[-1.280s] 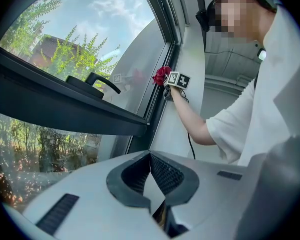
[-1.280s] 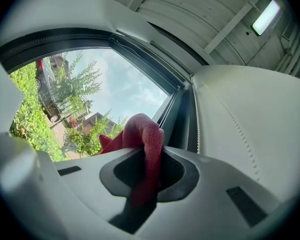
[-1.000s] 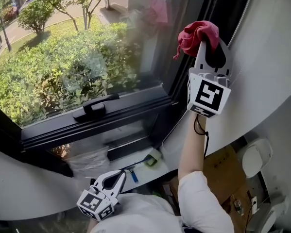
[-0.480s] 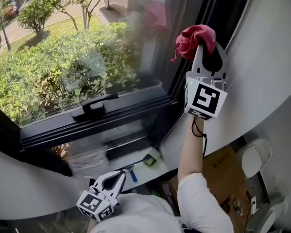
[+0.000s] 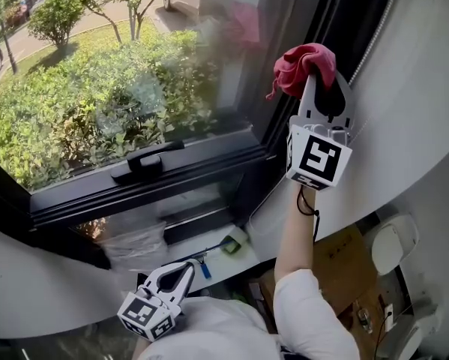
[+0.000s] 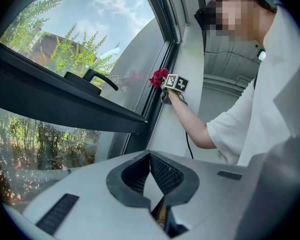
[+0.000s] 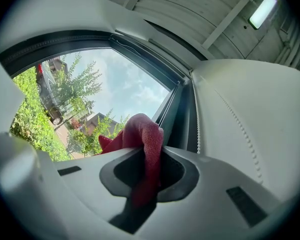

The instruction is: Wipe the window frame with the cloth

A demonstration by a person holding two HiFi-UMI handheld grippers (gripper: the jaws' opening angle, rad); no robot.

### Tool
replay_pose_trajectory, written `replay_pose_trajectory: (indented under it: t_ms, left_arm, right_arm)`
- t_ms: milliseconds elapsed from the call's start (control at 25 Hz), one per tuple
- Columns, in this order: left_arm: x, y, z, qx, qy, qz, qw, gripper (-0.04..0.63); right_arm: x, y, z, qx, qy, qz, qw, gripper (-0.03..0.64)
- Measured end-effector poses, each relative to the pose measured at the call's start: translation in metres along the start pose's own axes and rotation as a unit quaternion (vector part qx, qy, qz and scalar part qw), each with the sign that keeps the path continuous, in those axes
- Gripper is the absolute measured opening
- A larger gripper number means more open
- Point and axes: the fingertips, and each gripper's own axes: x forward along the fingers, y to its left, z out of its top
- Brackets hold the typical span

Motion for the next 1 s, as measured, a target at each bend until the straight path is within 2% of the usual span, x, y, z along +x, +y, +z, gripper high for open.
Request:
replay_pose_trajectory:
  t_ms: [1000]
  left_arm:
    - [0.0,-0.005,0.0,0.002,0.003,-0.006,1.0,0.009]
  right_arm:
    - [-0.021,0.015,-0.026,-0.005,0.024,0.015,1.0,0.066]
